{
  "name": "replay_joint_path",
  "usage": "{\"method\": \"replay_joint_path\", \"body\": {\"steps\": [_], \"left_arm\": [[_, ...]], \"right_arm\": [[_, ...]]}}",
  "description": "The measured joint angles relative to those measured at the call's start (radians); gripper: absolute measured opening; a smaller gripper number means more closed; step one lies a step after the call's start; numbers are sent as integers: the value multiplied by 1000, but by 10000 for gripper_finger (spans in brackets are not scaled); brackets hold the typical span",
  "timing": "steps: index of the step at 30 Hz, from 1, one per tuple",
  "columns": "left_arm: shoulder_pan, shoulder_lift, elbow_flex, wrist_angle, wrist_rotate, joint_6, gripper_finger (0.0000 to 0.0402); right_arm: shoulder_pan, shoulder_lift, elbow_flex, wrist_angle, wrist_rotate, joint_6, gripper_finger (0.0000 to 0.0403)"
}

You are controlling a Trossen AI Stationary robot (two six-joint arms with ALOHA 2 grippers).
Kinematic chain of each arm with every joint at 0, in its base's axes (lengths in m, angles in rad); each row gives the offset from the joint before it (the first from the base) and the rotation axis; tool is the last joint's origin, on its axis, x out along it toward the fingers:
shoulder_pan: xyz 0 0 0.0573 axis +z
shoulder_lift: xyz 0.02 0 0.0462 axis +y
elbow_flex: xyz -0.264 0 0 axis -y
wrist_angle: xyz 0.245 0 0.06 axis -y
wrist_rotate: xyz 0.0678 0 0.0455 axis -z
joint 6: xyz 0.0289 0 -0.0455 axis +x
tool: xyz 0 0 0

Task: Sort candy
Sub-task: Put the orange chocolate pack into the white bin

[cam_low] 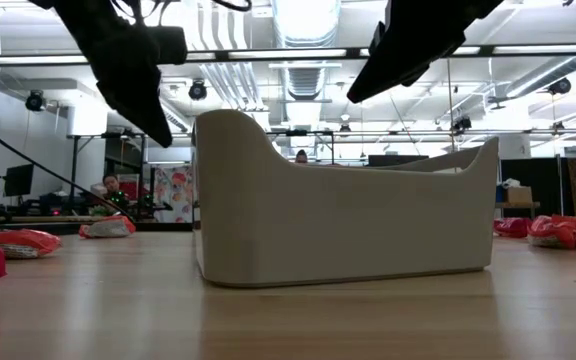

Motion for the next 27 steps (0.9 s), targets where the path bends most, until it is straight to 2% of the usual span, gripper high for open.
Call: {"method": "replay_joint_path", "body": {"steps": [5,12,20,27], "left_arm": [[12,0,0,-60,-51,-65,131],[91,0,0,-155,-52,-158,128],[290,0,-2,-257,-52,-153,110],[473,35,-36,-264,-55,-39,106]], "right_arm": [[-11,-7,0,-16,-1,-15,40],[-14,-40,0,-35,-1,-38,40],[-14,-69,0,-30,-1,-63,40],[-14,-67,0,-28,-1,-69,41]]}}
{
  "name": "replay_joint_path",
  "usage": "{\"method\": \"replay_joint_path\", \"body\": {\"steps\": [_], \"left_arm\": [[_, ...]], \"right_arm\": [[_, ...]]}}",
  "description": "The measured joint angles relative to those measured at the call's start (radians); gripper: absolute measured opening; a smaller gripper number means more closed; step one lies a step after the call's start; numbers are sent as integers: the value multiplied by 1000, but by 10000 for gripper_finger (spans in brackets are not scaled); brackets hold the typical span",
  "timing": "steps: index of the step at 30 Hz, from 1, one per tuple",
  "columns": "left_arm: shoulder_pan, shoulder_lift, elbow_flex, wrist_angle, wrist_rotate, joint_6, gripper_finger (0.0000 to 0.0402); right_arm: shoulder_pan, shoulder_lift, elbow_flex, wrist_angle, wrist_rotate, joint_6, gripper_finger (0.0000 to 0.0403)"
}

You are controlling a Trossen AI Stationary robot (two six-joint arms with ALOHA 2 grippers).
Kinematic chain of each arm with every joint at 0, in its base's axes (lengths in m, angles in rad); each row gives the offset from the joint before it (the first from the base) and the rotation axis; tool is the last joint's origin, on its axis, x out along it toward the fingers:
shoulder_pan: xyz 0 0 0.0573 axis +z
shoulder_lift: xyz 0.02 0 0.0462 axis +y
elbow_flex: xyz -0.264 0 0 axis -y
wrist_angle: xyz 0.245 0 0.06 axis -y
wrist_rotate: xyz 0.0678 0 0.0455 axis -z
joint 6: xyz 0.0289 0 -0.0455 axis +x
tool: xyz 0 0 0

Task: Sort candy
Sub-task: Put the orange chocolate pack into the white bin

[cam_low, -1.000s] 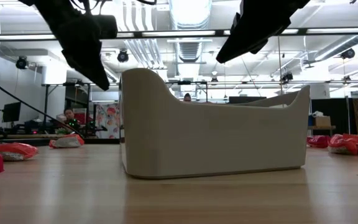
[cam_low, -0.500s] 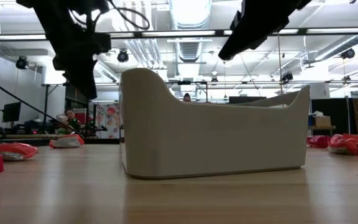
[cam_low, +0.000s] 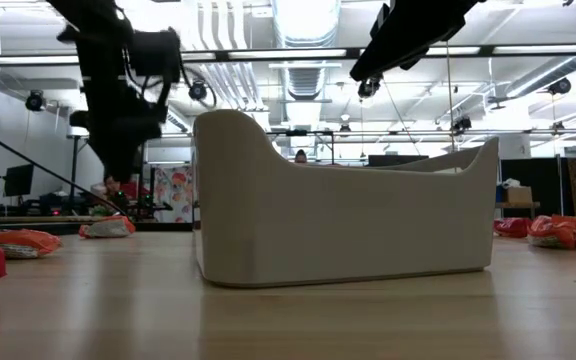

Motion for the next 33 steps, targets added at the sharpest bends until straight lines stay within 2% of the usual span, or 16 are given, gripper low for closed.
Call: {"method": "replay_joint_path", "body": {"steps": [6,15,19,24,33], "left_arm": [[65,106,-19,41,-1,87,129],[73,269,-23,62,-1,136,212],[76,329,-23,105,-1,151,218],[74,368,-20,116,1,182,166],[74,298,-25,99,-1,180,13]], "right_arm": [[0,0,0,6,0,0,41],[0,1,0,6,0,10,41],[0,1,0,6,0,10,41],[0,2,0,6,0,15,41],[0,2,-12,6,0,35,41]]}}
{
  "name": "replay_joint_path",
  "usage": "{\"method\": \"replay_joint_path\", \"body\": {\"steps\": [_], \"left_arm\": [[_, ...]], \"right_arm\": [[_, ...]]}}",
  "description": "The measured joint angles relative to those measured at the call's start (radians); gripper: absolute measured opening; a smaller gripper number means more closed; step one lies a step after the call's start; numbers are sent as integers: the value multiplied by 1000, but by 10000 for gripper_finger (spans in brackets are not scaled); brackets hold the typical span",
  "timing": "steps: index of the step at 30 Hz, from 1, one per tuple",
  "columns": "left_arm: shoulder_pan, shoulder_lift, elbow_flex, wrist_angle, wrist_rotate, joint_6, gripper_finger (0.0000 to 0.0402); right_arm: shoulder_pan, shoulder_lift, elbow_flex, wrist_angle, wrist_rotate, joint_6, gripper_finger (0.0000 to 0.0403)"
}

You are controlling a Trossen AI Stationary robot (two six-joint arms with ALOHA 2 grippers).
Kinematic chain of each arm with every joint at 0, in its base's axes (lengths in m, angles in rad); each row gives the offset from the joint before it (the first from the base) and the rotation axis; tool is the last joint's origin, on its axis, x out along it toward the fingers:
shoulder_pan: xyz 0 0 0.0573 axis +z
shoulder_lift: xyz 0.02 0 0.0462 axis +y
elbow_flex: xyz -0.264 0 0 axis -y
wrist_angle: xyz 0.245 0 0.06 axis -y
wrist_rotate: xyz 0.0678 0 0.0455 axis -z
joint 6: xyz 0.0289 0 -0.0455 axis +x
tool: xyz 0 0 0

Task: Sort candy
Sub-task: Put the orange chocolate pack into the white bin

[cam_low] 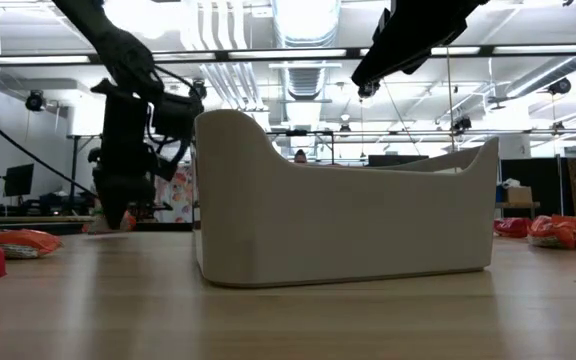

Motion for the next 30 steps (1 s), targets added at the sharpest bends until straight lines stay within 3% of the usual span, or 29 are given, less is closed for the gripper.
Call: {"method": "replay_joint_path", "body": {"steps": [8,13,17,22,30], "left_arm": [[-60,-177,22,63,55,-28,21],[-154,-280,33,260,65,14,4],[-217,-323,33,450,144,96,5],[-284,-301,34,692,268,195,6],[-322,-140,28,868,272,176,6]], "right_arm": [[-2,0,-23,30,0,13,41],[-11,0,-41,62,1,12,41],[-15,0,-51,78,3,10,41],[-15,0,-54,82,12,16,41],[-15,0,-54,90,27,22,41]]}}
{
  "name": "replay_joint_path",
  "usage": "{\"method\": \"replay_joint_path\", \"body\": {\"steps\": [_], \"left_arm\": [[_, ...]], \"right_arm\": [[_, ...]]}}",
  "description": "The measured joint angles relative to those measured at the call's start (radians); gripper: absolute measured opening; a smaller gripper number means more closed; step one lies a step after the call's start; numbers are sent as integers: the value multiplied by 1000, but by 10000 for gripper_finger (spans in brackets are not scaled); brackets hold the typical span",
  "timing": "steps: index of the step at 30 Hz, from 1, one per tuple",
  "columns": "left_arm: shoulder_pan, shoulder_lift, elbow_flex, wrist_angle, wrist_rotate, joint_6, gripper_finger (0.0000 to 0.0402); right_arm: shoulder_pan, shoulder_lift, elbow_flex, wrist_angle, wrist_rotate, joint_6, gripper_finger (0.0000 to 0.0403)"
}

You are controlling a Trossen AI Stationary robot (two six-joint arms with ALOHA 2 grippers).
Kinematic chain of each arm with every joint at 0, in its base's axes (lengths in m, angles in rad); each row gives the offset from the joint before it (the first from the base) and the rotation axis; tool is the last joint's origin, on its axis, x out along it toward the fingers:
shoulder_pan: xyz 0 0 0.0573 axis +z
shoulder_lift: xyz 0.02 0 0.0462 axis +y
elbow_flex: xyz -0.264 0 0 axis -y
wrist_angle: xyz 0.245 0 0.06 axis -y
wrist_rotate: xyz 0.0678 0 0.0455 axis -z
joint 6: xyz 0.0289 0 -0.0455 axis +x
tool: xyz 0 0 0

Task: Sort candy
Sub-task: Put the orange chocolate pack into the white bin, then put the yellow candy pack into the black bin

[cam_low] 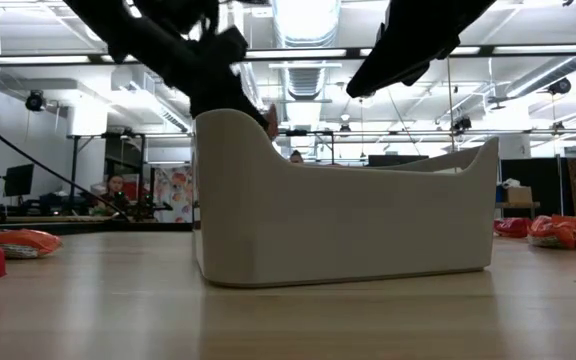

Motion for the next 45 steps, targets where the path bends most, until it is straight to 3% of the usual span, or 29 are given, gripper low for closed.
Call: {"method": "replay_joint_path", "body": {"steps": [11,28,35,45], "left_arm": [[0,91,5,-10,0,-28,12],[-5,58,6,-35,-1,-69,139],[-34,-47,5,-57,-2,-66,144],[-151,-198,-69,-58,-10,-53,144]], "right_arm": [[0,0,0,10,0,6,41],[-3,0,0,15,0,22,41],[-26,-6,0,-27,0,125,41],[-57,-74,0,-356,-3,434,41]]}}
